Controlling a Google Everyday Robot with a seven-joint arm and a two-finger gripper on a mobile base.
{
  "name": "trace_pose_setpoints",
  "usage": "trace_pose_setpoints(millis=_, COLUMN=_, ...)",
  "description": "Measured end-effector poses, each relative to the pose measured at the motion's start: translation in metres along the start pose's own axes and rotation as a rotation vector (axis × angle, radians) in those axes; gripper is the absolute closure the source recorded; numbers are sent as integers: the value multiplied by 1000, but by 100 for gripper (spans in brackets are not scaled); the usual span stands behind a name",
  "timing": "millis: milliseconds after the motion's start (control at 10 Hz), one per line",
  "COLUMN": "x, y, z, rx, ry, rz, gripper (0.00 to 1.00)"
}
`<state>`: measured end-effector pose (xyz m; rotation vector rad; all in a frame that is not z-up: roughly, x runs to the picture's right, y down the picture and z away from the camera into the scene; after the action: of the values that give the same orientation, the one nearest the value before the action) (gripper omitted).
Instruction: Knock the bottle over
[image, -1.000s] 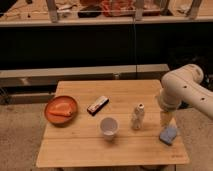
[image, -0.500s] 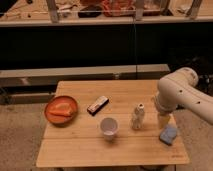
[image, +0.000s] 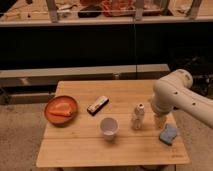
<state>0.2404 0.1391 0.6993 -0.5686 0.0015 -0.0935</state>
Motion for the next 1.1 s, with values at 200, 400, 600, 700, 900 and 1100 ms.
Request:
trace_pose_setpoints(millis=200, x=-5, y=-1, z=2, rx=0, ry=-1, rz=-12, gripper=20)
trace_pose_setpoints(millis=400, x=-7, y=-1, z=5, rx=1, ry=-2, rz=-21, gripper=20)
trace_pose_setpoints(millis=600, x=-13, y=-3, z=8, rx=1, ry=-2, rz=-37, gripper=20)
trace_pose_setpoints(millis=700, x=-15, y=-4, z=9, rx=1, ry=-3, rz=-43, gripper=20)
trace_pose_setpoints(millis=900, x=-18, y=-4, z=11, rx=1, ry=-3, rz=-53, gripper=20)
trace_pose_setpoints(millis=1100, x=-24, y=-10, z=13, rx=2, ry=-3, rz=-65, gripper=20)
